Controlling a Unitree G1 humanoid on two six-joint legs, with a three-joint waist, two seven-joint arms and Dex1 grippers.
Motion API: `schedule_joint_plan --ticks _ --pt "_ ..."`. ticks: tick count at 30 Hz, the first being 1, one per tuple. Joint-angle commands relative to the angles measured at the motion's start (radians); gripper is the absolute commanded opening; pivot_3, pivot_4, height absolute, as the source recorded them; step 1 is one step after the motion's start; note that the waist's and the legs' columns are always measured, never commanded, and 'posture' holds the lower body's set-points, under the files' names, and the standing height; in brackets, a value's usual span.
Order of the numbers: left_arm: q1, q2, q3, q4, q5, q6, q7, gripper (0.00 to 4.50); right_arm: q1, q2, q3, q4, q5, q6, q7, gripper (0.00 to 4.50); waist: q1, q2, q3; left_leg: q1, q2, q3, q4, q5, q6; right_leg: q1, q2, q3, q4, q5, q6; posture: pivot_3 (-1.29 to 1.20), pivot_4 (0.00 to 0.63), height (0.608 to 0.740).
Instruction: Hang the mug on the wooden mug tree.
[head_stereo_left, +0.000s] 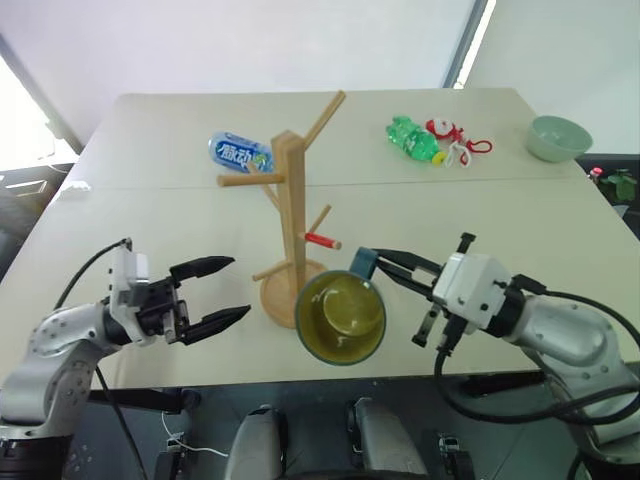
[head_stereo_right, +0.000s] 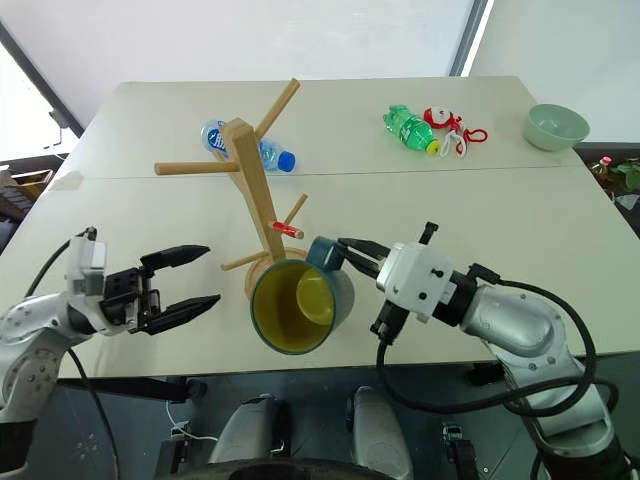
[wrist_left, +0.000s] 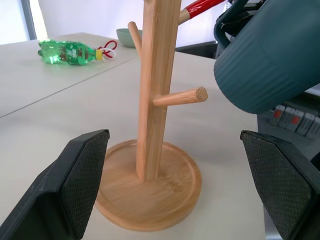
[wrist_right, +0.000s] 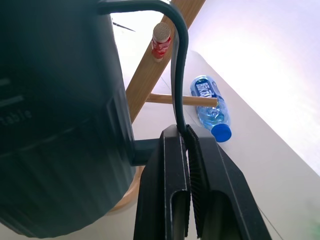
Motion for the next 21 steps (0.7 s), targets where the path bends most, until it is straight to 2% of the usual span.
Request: schedule_joint_plan --ticks 1,12,21 --pt "-0.011 0.033 0.036 -0.037 -0.031 0.026 -0.012 4.50 -0.037 0.001 -0.002 -0.035 0.004 0.022 -0.019 0.04 0.000 0.000 0.000 0.000 0.000 0.000 0.000 0.000 0.000 0.000 0.000 0.000 0.000 0.000 0.000 0.00 0.150 0.740" --pt "-0.069 0.067 0.027 -0.129 -0.086 0.141 0.059 4.50 -0.196 0.003 0.073 -0.002 0.004 0.133 -0.021 0.04 0.000 0.000 0.000 0.000 0.000 0.000 0.000 0.000 0.000 -0.001 0.000 0.000 0.001 0.000 0.000 0.00 0.150 0.740" --pt "-0.098 0.058 0.004 -0.166 -0.085 0.176 0.101 4.50 -0.279 0.027 0.152 0.039 -0.026 0.187 -0.033 0.04 -0.003 0.000 0.000 0.000 0.000 0.000 0.000 0.000 0.000 -0.001 0.000 0.000 0.002 0.000 0.000 0.00 0.150 0.740"
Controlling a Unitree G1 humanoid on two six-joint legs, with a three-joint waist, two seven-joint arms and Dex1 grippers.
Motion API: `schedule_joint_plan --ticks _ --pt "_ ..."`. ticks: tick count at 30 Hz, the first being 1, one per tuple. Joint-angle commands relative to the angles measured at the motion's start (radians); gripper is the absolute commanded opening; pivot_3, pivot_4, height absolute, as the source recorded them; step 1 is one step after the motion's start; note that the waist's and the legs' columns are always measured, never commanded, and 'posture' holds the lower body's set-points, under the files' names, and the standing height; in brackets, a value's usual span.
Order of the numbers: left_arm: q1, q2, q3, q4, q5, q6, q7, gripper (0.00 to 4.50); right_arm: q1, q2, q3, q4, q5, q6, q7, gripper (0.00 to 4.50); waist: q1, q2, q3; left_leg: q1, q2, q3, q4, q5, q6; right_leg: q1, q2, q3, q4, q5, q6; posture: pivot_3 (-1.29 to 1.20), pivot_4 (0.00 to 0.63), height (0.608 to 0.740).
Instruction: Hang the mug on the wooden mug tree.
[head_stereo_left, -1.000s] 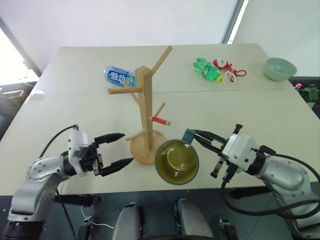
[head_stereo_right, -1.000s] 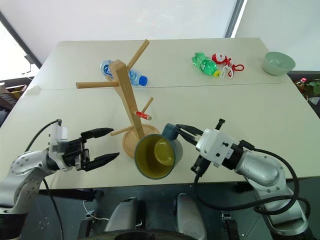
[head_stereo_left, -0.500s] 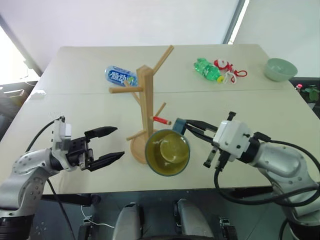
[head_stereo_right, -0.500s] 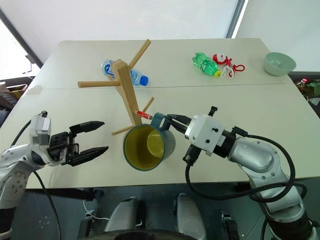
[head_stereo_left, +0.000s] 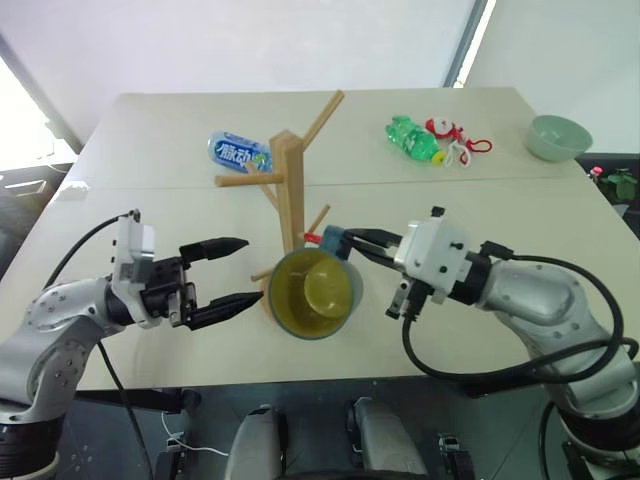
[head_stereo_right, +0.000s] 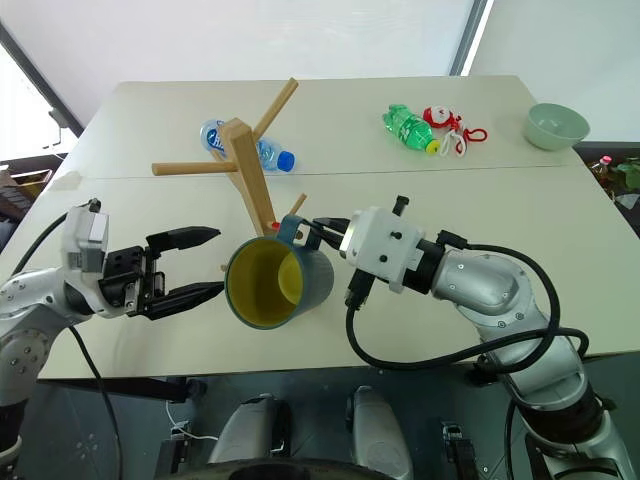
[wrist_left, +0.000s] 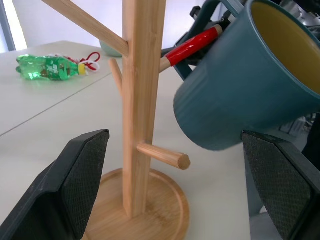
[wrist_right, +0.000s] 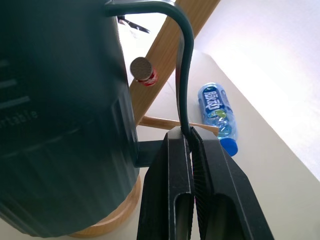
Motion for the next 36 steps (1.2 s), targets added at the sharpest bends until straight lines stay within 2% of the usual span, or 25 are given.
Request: schedule_joint_plan --ticks 1,5,8,11,18,25,30,36 --pt "-0.007 -0.002 0.007 -0.036 -0.017 0.003 0.007 4.50 -0.037 0.017 0.005 0.001 -0.012 0.007 -0.018 0.04 0.000 0.000 0.000 0.000 0.000 0.000 0.000 0.000 0.000 0.000 0.000 0.000 0.000 0.000 0.000 0.00 0.150 0.740" --pt "0.011 0.000 0.006 -0.041 -0.009 0.005 0.005 4.50 -0.049 0.031 0.009 0.018 -0.010 0.029 -0.022 0.04 0.001 0.000 0.000 0.000 0.000 0.000 0.000 0.000 0.000 0.000 0.000 0.000 0.000 0.000 0.000 0.00 0.150 0.740" --pt "0.033 -0.003 0.017 -0.024 -0.001 -0.015 -0.016 4.50 -0.058 0.035 0.007 0.021 -0.012 0.031 -0.018 0.92 0.001 0.000 0.000 0.000 0.000 0.000 0.000 0.000 0.000 0.000 0.000 0.000 0.000 0.000 0.000 0.00 0.150 0.740" --pt "0.049 -0.005 0.024 -0.012 0.004 -0.031 -0.032 4.50 -0.067 0.031 0.005 0.015 -0.017 0.027 -0.016 2.31 0.001 0.000 0.000 0.000 0.000 0.000 0.000 0.000 0.000 -0.001 0.000 0.000 0.000 0.000 0.000 0.00 0.150 0.740" --pt "0.050 -0.007 0.042 0.000 -0.014 -0.024 -0.022 4.50 -0.053 0.008 -0.075 -0.019 0.045 0.020 0.022 2.31 0.002 0.000 0.000 -0.001 0.000 0.000 0.000 0.000 0.000 -0.001 -0.001 0.000 0.000 0.000 0.000 0.00 0.150 0.740" --pt "0.102 -0.037 0.109 0.029 -0.072 0.021 0.039 4.50 0.091 -0.026 -0.347 -0.011 0.295 0.045 0.126 2.31 0.003 0.000 0.000 -0.002 0.000 0.000 0.000 0.000 0.000 -0.002 -0.001 0.000 -0.001 0.000 0.000 0.00 0.150 0.740" --pt "0.134 -0.106 0.165 0.115 -0.033 0.013 0.168 4.50 0.230 0.061 -0.496 0.113 0.387 0.018 0.075 2.31 0.003 -0.001 0.000 -0.001 0.001 0.000 0.000 0.000 0.000 -0.001 -0.001 0.000 -0.001 0.000 0.000 0.00 0.150 0.740" --pt "0.102 -0.207 0.148 0.216 0.163 -0.084 0.385 4.50 0.264 0.206 -0.529 0.350 0.271 -0.141 -0.068 2.31 0.002 -0.001 0.000 0.001 0.000 0.000 0.001 0.000 0.000 0.001 0.000 0.000 0.000 0.000 0.000 0.00 0.150 0.740"
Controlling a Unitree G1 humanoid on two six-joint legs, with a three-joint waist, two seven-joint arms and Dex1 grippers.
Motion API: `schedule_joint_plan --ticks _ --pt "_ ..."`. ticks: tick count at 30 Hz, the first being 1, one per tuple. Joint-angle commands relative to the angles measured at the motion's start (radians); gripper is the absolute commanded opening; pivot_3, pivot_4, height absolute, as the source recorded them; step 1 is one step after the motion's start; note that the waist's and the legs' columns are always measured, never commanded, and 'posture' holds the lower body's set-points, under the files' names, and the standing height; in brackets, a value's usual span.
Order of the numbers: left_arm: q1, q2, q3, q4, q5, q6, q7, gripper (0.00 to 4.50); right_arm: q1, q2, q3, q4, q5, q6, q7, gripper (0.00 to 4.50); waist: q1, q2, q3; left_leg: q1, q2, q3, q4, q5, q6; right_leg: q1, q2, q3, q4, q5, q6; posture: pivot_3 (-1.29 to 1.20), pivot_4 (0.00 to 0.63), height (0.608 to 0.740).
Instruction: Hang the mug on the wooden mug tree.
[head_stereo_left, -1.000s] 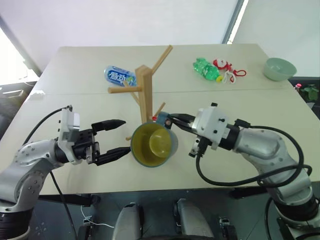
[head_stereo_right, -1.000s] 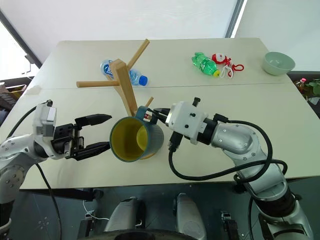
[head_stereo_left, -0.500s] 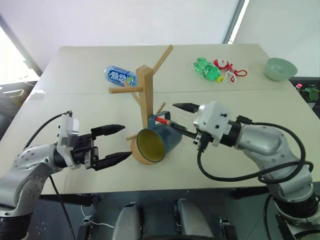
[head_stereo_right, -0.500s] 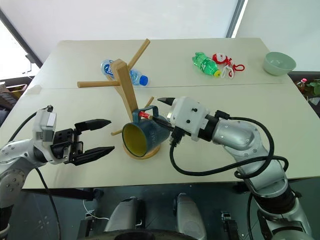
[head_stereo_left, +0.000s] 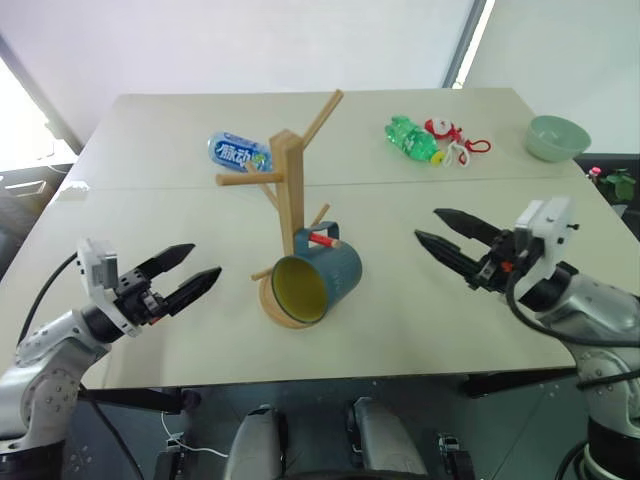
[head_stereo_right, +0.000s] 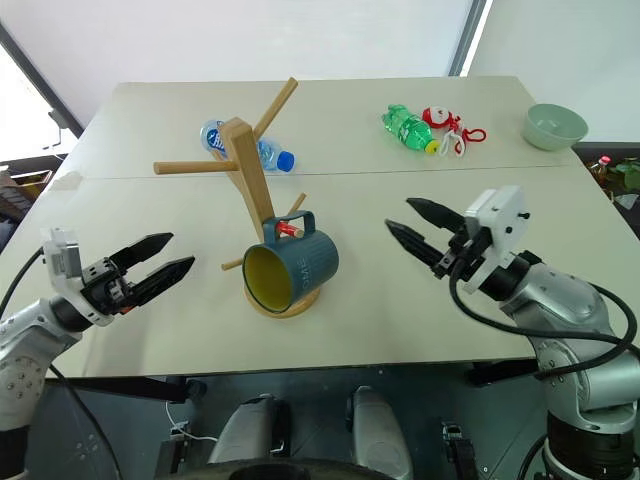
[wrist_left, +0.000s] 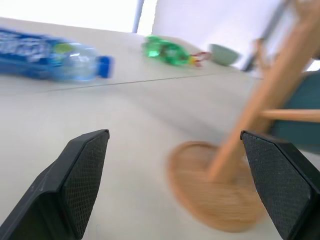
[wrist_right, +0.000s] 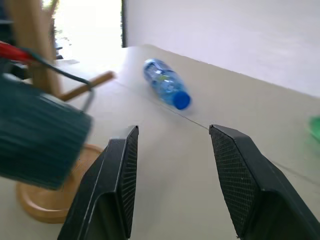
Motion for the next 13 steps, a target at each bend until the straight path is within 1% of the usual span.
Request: schedule_joint_plan --ticks 1,4,6,8,13 --pt "-0.029 -0.047 0.003 0.046 0.113 -0.071 0.130 4.50 -0.003 0.067 -0.026 0.135 -0.076 -0.132 -0.086 2.31 0.001 0.000 0.000 0.000 0.000 0.000 0.000 0.000 0.000 0.000 0.000 0.000 0.000 0.000 0.000 0.00 0.150 0.740" --pt "-0.067 -0.116 -0.005 0.123 0.207 -0.123 0.252 4.50 -0.005 0.117 -0.010 0.269 -0.127 -0.241 -0.103 2.31 0.001 0.000 0.000 0.000 0.000 0.001 0.000 0.000 0.000 0.000 0.000 0.000 0.000 0.000 0.000 0.00 0.150 0.740" --pt "-0.080 -0.137 -0.021 0.166 0.272 -0.138 0.312 4.50 -0.001 0.131 0.022 0.329 -0.149 -0.295 -0.079 2.31 0.001 0.000 0.000 -0.001 -0.001 0.001 0.000 0.000 0.000 -0.001 0.000 0.000 0.000 0.000 0.000 0.00 0.150 0.740" --pt "-0.085 -0.143 -0.031 0.197 0.310 -0.158 0.327 4.50 -0.002 0.135 0.043 0.358 -0.159 -0.328 -0.063 2.31 0.000 0.000 0.000 -0.001 -0.001 0.001 0.000 0.000 0.000 -0.001 0.000 0.000 0.000 0.000 0.000 0.00 0.150 0.740" --pt "-0.087 -0.158 -0.034 0.221 0.299 -0.194 0.284 4.50 -0.018 0.133 0.068 0.419 -0.172 -0.382 -0.043 2.31 -0.001 0.000 0.000 -0.001 0.000 0.001 0.000 0.000 0.000 -0.001 0.000 0.000 0.001 0.000 0.000 0.00 0.150 0.740"
